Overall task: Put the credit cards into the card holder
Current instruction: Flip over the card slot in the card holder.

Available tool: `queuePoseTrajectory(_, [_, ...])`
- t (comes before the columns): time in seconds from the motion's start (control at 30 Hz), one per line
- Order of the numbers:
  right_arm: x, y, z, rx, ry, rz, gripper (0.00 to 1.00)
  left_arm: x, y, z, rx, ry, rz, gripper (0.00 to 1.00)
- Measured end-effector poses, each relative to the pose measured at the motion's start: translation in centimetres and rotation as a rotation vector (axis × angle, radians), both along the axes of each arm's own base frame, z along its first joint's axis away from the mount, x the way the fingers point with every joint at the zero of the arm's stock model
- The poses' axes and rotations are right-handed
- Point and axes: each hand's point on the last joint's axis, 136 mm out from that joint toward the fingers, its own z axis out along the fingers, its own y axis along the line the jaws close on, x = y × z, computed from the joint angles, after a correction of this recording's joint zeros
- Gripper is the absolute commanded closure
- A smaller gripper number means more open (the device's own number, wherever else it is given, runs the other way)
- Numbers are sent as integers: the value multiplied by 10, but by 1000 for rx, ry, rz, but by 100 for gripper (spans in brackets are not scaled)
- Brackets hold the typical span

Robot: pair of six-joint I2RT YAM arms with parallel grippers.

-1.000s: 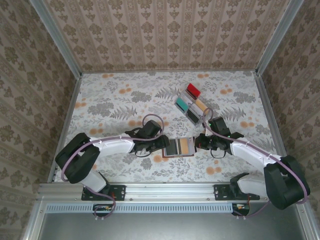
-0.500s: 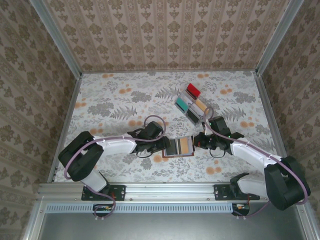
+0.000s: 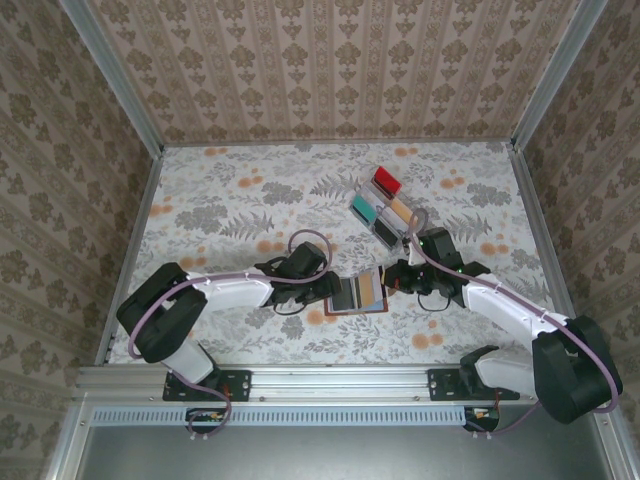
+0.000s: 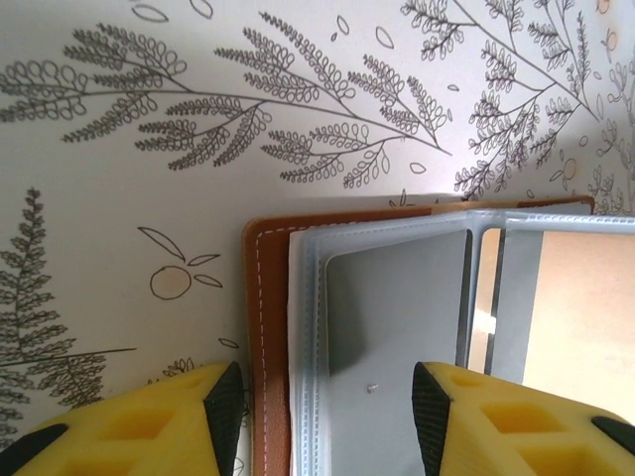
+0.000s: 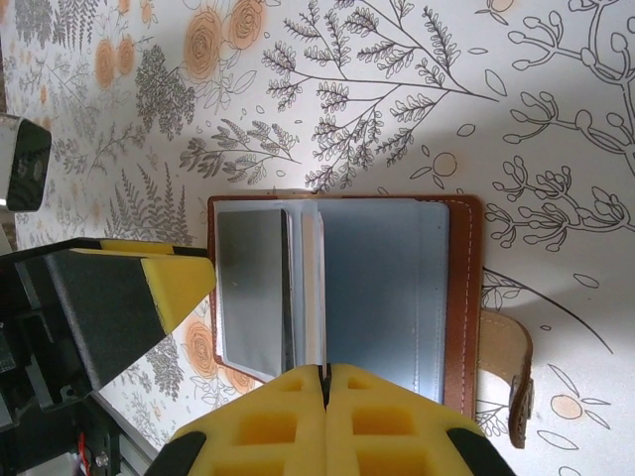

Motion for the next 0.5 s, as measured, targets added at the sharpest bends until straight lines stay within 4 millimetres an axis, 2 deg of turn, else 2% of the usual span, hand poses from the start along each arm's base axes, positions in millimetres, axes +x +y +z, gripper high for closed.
queuePoseTrajectory(0.5, [1,16,11,41,0,29,100,3,4,5,-10,-34,17,48])
